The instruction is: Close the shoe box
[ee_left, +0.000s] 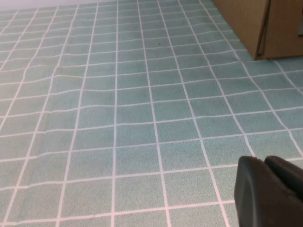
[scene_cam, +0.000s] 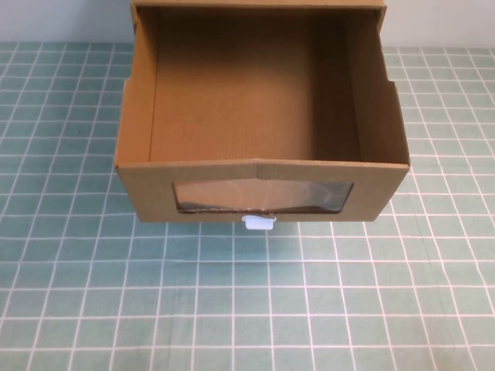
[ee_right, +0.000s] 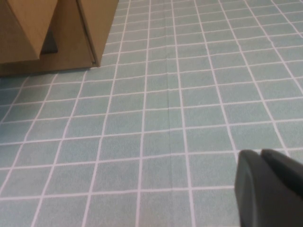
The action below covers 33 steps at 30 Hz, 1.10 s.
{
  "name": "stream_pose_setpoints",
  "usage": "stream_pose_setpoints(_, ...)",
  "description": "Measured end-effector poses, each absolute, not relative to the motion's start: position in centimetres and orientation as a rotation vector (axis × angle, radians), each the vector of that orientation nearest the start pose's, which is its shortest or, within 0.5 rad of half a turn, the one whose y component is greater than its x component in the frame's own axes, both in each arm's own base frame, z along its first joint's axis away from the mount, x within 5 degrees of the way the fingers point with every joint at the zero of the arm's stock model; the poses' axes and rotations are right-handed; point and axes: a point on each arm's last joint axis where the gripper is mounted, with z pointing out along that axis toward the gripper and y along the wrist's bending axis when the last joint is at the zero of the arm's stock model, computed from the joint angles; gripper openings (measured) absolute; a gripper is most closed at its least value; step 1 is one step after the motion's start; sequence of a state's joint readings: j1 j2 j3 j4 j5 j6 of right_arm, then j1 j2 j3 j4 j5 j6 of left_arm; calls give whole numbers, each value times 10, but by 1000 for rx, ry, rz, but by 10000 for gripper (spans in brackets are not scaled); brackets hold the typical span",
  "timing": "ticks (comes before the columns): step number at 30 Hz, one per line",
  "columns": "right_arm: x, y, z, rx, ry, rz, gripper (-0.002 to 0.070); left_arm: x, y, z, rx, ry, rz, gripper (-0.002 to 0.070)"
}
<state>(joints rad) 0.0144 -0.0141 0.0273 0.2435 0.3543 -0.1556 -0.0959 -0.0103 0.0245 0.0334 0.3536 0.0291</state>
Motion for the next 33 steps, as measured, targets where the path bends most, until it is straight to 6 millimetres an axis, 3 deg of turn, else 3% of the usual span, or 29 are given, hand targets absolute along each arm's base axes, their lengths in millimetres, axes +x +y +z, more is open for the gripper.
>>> stream_pose_setpoints(19,53,8,174,-4,1843,138,-13,53,-4,176,116,1825,-25,-5)
stream_pose_setpoints(27,53,8,174,-4,1843,138,-13,56,-7,190,-257,1664,-401,-5)
stream_pose_setpoints(33,53,8,174,-4,1843,138,-13,56,-6,198,-289,1570,-447,-5)
